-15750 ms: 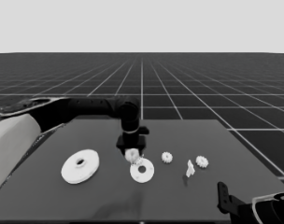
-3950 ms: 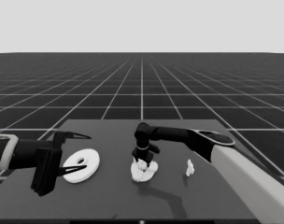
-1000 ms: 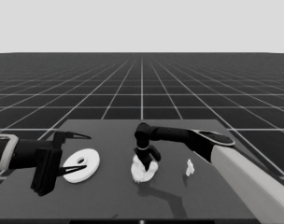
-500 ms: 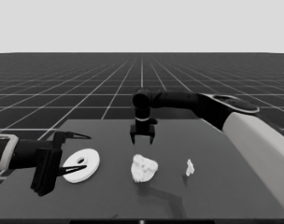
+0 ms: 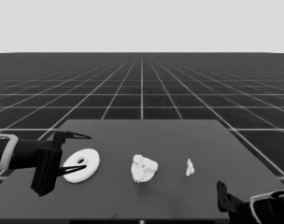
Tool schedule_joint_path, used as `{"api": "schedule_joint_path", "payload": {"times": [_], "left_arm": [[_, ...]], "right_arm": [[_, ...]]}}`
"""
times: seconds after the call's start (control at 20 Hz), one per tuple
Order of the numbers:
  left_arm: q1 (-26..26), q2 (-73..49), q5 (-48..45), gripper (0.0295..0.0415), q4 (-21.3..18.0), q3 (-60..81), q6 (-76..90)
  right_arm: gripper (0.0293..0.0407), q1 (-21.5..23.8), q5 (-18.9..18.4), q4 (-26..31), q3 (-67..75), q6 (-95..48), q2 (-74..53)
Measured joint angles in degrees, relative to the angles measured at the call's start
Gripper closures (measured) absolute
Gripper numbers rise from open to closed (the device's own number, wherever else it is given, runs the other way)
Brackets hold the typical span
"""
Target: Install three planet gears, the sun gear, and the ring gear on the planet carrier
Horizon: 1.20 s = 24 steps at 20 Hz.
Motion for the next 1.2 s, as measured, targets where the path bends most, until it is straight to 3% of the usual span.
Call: {"api": "schedule_joint_path", "payload": {"times": [0.05, 0.1, 0.15, 0.2, 0.25, 0.35, 0.5, 0.55, 0.6, 0.65, 0.75, 1.05, 1.1, 1.2], "left_arm": [[0.00, 0.00, 0.00, 0.0326, 0.00, 0.00, 0.00], [0.27, 2.41, 21.55, 0.0305, 7.35, -9.17, -27.74], [-0.06, 10.70, 39.61, 0.0299, -0.30, -21.00, -49.18], [0.77, 17.37, 46.95, 0.0311, -9.09, -33.09, -57.92], [1.67, 21.59, 50.26, 0.0319, -14.65, -42.63, -61.57], [2.73, 26.19, 53.33, 0.0325, -19.70, -54.04, -63.66], [3.26, 28.68, 54.81, 0.0326, -21.64, -60.27, -63.82], [3.32, 29.00, 54.97, 0.0326, -21.83, -61.04, -63.77], [11.20, 28.28, 48.18, 0.0326, -15.22, -59.62, -64.26], [18.18, 29.02, 44.10, 0.0326, -11.14, -61.16, -63.97], [24.04, 31.23, 40.16, 0.0326, -7.89, -65.50, -62.70], [26.45, 32.82, 38.08, 0.0326, -6.64, -68.66, -61.68], [26.48, 32.85, 38.05, 0.0361, -6.61, -68.71, -61.66], [26.47, 32.87, 38.02, 0.0362, -6.61, -68.76, -61.65]], "right_arm": [[0.0315, -0.11, 0.08, -0.15, 0.27, -0.22, -0.30], [0.0315, -0.17, 0.13, -0.24, 0.43, -0.35, -0.47], [0.0315, -0.21, 0.16, -0.30, 0.53, -0.43, -0.57], [0.0315, -0.23, 0.18, -0.33, 0.58, -0.47, -0.63], [0.0315, -0.24, 0.19, -0.35, 0.61, -0.50, -0.67], [0.0315, -0.25, 0.20, -0.36, 0.64, -0.52, -0.70], [0.0315, -0.26, 0.20, -0.37, 0.65, -0.53, -0.71], [0.0315, -0.26, 0.20, -0.37, 0.65, -0.54, -0.71], [0.0315, -0.26, 0.20, -0.37, 0.65, -0.54, -0.71], [0.0315, -0.26, 0.20, -0.37, 0.65, -0.54, -0.71], [0.0315, -0.26, 0.20, -0.37, 0.65, -0.54, -0.71], [0.0315, -0.26, 0.20, -0.37, 0.65, -0.54, -0.71], [0.0315, -0.26, 0.20, -0.37, 0.65, -0.54, -0.71], [0.0315, -0.26, 0.20, -0.37, 0.65, -0.54, -0.71]]}}
